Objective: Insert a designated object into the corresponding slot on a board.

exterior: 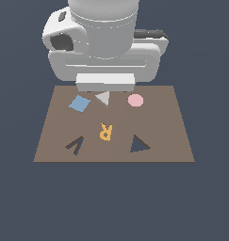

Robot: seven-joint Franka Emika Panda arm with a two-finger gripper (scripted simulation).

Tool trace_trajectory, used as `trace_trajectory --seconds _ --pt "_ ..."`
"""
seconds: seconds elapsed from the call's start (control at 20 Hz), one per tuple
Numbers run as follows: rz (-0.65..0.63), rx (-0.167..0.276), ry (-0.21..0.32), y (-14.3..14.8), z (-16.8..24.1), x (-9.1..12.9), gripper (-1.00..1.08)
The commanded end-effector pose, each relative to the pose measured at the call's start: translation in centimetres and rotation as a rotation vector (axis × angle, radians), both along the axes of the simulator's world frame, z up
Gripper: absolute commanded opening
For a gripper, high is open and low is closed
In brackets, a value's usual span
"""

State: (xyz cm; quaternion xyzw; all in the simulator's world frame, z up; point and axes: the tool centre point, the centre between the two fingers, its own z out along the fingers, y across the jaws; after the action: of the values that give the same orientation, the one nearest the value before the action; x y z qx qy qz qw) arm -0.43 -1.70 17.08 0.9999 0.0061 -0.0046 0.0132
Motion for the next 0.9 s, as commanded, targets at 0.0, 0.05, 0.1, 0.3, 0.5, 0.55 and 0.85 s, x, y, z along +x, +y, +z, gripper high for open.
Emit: trace_trajectory --seconds 0.0,0.05,0.1,0.3,0.5,0.55,0.85 --pt "0.0 0.0 0.0 0.0 0.0 0.0 1.0" --pt "0.001 0.0 0.0 0.0 0.0 0.0 1.0" --pt "0.003 0.0 0.0 0.0 0.0 0.0 1.0" --pt "0.026 0.001 0.0 0.1 -0.4 -0.3 1.0" --pt "0.073 0.003 0.0 0.2 -1.0 -0.7 1.0" --pt "0.088 0.003 0.0 0.2 -1.3 -0.8 1.0" --pt "0.208 0.007 0.0 0.4 -3.0 -2.0 1.0"
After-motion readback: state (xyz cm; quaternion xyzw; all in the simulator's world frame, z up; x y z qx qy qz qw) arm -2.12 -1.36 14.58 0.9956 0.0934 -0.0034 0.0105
